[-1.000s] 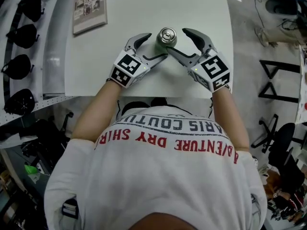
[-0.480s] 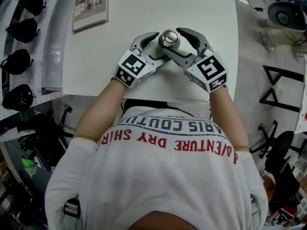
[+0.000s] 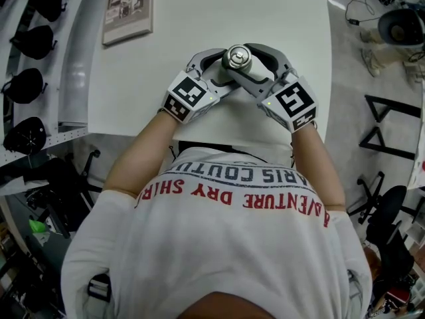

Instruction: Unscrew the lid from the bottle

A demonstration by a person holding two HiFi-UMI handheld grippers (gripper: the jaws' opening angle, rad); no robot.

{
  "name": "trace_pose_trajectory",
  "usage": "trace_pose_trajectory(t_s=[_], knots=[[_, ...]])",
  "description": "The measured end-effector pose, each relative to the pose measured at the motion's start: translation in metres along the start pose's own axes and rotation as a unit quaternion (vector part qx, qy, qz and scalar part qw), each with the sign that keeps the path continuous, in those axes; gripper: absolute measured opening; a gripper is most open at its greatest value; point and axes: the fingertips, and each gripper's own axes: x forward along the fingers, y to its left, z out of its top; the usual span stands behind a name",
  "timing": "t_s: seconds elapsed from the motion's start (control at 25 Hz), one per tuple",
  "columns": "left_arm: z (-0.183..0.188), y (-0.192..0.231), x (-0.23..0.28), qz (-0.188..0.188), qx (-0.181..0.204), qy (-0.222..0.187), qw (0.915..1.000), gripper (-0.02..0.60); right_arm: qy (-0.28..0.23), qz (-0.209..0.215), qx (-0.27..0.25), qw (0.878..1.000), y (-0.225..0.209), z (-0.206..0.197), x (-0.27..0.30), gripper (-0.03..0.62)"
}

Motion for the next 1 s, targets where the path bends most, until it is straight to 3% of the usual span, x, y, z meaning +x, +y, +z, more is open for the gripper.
trace_pose_trajectory(t_s=[0.28,0.52,1.0], knots=[[0.001,0.002,-0.001,-0.021,-0.004,-0.003,0.9998,0.365,0.006,0.020,-0.008,1.000,0.001,0.001,0.002,0.261],[-0.001,0.001,-0.002,-0.065,0.014,0.006,0.9978,0.364,0.014,0.060,-0.032,0.998,0.004,0.000,0.002,0.261],[-0.002,-0.002,-0.006,-0.182,0.071,0.048,0.9796,0.359,0.035,0.192,-0.108,0.975,0.011,0.002,0.000,0.261]])
